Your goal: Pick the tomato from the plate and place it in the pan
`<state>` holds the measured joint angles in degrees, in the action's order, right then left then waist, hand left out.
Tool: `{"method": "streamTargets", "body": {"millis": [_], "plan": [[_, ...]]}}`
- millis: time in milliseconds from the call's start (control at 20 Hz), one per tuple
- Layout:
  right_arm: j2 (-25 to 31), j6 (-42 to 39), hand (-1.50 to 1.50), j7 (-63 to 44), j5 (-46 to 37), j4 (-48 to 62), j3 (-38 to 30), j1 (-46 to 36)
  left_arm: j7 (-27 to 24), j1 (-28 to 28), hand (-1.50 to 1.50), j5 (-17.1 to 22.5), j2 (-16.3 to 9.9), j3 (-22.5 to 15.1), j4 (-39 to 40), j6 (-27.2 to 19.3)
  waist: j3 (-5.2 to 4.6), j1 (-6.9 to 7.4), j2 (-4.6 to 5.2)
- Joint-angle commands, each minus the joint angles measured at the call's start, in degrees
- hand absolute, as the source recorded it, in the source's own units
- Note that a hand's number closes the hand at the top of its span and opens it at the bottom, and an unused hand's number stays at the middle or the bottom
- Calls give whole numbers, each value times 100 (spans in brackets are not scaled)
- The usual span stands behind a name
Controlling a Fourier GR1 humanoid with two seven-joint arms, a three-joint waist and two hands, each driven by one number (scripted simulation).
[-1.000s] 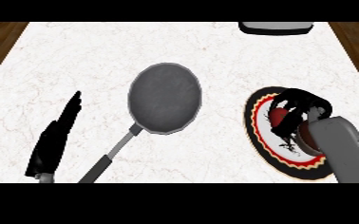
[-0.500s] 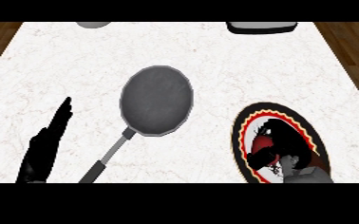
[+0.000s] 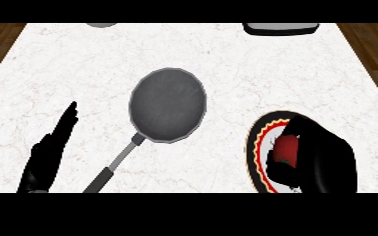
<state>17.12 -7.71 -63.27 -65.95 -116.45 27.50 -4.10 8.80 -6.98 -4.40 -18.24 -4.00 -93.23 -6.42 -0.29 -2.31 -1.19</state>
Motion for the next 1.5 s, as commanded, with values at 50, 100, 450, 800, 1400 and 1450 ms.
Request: {"method": "streamTargets", "body": {"millis": [50, 100, 450, 800, 1400, 1450], "plan": [[-355, -770, 150, -1009, -1469, -947, 808, -636, -163, 147, 0, -30, 125, -52, 195, 30, 10, 168, 76], [-677, -586, 150, -1016, -1819, -574, 1052, -742, -90, 275, 0, 185, -179, 243, 238, 302, 16, 218, 95], [-1688, -32, 150, -907, -1129, 1049, 353, -2413, -128, 443, 0, -192, 234, -137, 310, 96, 25, 358, 145], [-1706, 1412, 150, -727, -150, 2753, -91, -3091, -89, 479, 0, -255, 286, -256, 202, 191, 32, 462, 172], [-1711, 2666, 150, 506, 1665, 6717, -359, -4639, -146, 559, 0, -434, 317, -244, 273, 154, 31, 666, 223], [-1711, 2472, 150, 764, 1786, 7000, -283, -4708, -93, 763, 0, -220, 181, -148, 420, 444, 29, 729, 263]]}}
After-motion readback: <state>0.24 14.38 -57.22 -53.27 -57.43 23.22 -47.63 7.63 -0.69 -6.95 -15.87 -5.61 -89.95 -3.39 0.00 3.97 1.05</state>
